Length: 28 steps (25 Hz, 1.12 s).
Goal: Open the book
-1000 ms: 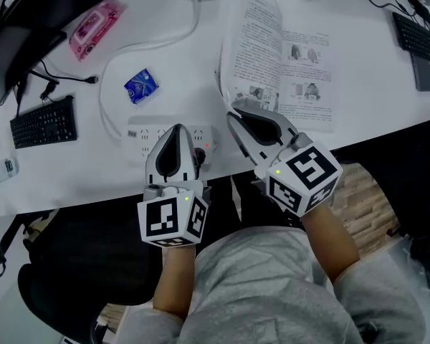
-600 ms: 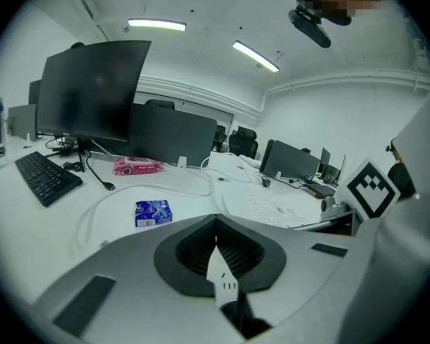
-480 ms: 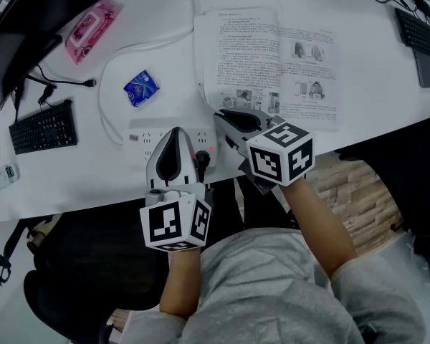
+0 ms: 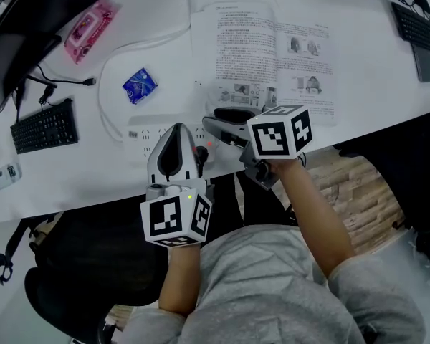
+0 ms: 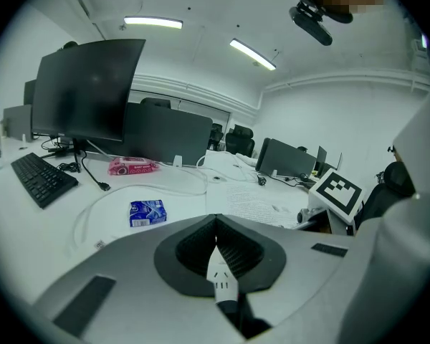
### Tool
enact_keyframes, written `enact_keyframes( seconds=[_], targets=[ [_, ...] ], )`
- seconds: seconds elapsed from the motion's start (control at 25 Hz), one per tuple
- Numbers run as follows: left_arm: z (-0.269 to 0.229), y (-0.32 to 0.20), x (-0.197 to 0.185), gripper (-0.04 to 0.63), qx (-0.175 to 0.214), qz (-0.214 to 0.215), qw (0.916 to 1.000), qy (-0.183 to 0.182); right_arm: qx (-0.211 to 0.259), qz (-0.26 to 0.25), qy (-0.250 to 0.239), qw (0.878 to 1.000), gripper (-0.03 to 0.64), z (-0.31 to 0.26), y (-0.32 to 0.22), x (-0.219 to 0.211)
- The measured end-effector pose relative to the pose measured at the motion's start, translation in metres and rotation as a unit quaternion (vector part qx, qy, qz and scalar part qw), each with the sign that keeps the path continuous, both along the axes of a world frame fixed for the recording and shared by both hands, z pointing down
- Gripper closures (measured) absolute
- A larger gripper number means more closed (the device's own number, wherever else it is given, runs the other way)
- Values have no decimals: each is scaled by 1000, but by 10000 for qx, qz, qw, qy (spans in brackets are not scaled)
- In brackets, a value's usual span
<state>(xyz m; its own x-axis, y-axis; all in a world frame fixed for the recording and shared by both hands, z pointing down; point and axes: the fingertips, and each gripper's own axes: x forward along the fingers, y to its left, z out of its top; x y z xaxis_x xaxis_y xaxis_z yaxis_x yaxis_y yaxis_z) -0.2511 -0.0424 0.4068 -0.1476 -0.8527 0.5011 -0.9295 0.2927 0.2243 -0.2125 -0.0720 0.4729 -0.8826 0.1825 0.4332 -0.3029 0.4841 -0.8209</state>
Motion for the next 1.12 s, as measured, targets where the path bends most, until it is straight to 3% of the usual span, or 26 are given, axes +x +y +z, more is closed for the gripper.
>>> enact_keyframes(
  seconds=[0.2, 0.48, 0.6, 0.76, 0.96, 1.12],
  targets=[
    [-19, -4, 1, 584, 57, 88, 9999, -38, 314, -237, 264, 9989, 462, -6, 12, 19],
    [-66, -17, 16, 584, 295, 543, 9972, -418, 1905, 161, 416, 9807, 466, -61, -35, 79],
    [-86, -19, 27, 584, 430, 706, 9953, -502, 2380, 542, 363, 9691, 538, -96, -54, 118],
    [-105, -19, 42, 584, 538, 959, 9921, -598, 3094, 1044, 369, 9445, 561, -143, -68, 170],
    [-120, -23, 62, 584, 648, 1242, 9878, -673, 4067, 1666, 722, 8953, 574, -193, -79, 241],
    [-132, -27, 73, 584, 766, 1423, 9842, -728, 4383, 2015, 1027, 8699, 575, -217, -77, 283]
  ],
)
